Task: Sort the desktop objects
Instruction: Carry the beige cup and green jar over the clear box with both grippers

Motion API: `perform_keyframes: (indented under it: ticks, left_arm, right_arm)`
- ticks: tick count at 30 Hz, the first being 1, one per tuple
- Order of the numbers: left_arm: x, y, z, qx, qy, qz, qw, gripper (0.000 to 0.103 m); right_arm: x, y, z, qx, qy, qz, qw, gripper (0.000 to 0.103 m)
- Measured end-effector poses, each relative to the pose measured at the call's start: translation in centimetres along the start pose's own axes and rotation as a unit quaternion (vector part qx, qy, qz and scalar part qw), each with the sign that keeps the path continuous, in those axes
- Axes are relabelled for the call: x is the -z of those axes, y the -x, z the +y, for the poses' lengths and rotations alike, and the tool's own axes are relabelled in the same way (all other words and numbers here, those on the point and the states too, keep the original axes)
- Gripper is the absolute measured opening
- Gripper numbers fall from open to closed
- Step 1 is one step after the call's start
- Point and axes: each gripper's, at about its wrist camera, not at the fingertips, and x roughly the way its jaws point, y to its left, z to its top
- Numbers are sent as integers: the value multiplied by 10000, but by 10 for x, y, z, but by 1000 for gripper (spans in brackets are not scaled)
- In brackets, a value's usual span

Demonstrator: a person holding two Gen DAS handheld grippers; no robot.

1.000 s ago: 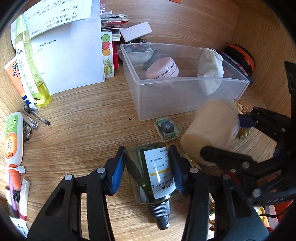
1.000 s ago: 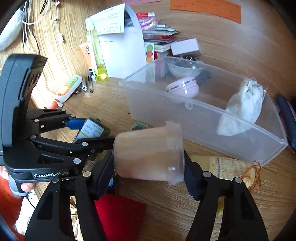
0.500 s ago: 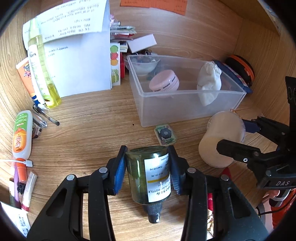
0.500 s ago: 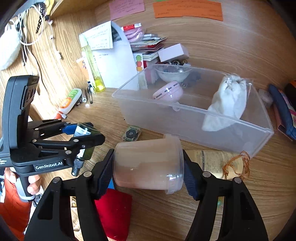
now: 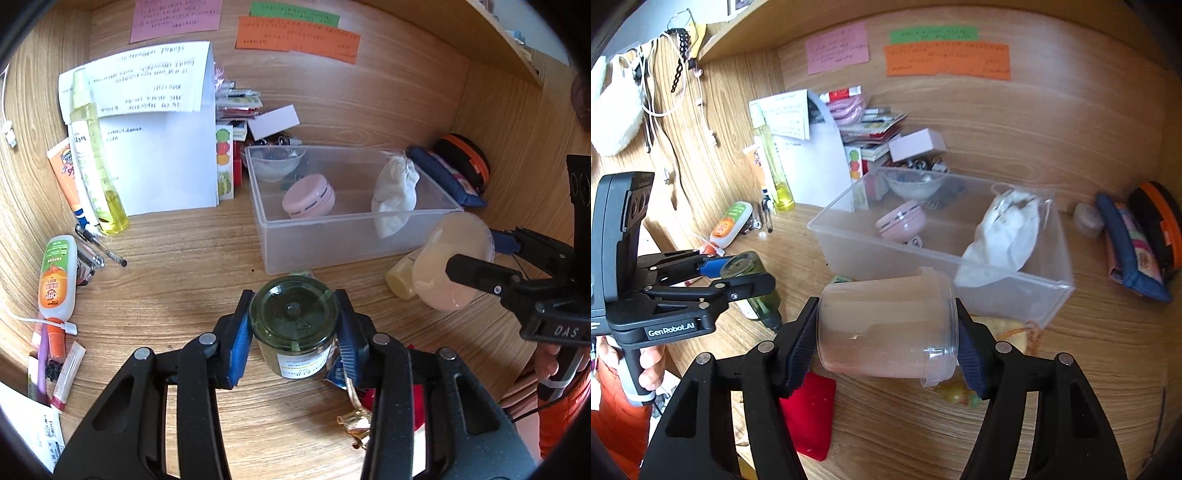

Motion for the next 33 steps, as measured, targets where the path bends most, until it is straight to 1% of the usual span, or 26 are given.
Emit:
perform_keyframes:
  ticks: [8, 14, 16, 19, 21, 30, 33]
  left_arm:
    - [-11, 11, -3, 48, 11, -196, 9998, 41]
    - [-25, 21, -10, 23, -81, -361, 9993, 41]
    - [-31, 25, -11, 42, -99, -424, 9990, 41]
    - [-38, 29, -12, 193, -123, -493, 9985, 41]
    - [-45, 31, -14, 229, -149, -545, 9981, 41]
    - [-77, 30, -23, 216, -235, -718, 9969, 41]
    - [-88, 26, -24, 184, -251, -746, 9967, 41]
  right_arm:
    - [-8, 16, -12, 148, 26, -133, 9998, 63]
    - [-14, 24, -19, 200, 32, -210, 9996, 63]
    - [-16, 26, -22, 217, 21, -232, 9995, 63]
    - [-20, 30, -26, 250, 11, -273, 9993, 63]
    - [-23, 32, -29, 274, 23, -294, 9992, 63]
    - [-41, 43, -47, 482, 129, -448, 9977, 63]
    - [-48, 42, -52, 481, 147, -494, 9975, 63]
